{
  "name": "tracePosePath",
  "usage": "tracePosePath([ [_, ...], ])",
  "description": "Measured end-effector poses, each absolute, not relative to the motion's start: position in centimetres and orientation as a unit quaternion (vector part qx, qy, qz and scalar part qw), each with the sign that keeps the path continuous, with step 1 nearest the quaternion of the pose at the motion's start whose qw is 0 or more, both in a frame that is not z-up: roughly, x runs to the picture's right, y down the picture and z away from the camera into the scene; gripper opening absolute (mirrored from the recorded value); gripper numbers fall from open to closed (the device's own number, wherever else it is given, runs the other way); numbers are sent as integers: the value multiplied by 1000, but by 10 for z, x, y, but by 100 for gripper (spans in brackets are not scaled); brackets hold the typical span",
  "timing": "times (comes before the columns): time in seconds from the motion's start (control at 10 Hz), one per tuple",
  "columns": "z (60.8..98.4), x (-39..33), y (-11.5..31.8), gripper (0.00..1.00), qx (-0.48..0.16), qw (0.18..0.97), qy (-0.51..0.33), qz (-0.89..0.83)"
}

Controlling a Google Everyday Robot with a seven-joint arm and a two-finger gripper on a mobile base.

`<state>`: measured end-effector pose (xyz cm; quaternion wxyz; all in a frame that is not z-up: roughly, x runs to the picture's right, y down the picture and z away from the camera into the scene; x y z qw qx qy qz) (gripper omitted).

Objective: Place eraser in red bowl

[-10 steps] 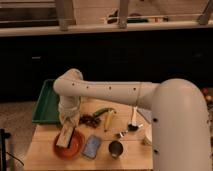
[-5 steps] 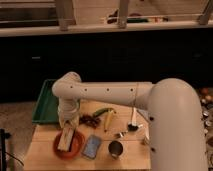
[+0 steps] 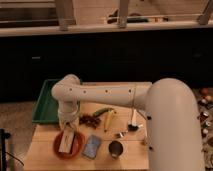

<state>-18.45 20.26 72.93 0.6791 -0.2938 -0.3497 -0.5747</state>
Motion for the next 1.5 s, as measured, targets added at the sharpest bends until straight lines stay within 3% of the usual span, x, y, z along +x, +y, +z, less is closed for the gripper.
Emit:
tracePosePath([
  [0.8, 721, -193, 202, 79, -301, 677, -350, -573],
  [1.5, 719, -195, 199, 80, -301, 674, -357, -573],
])
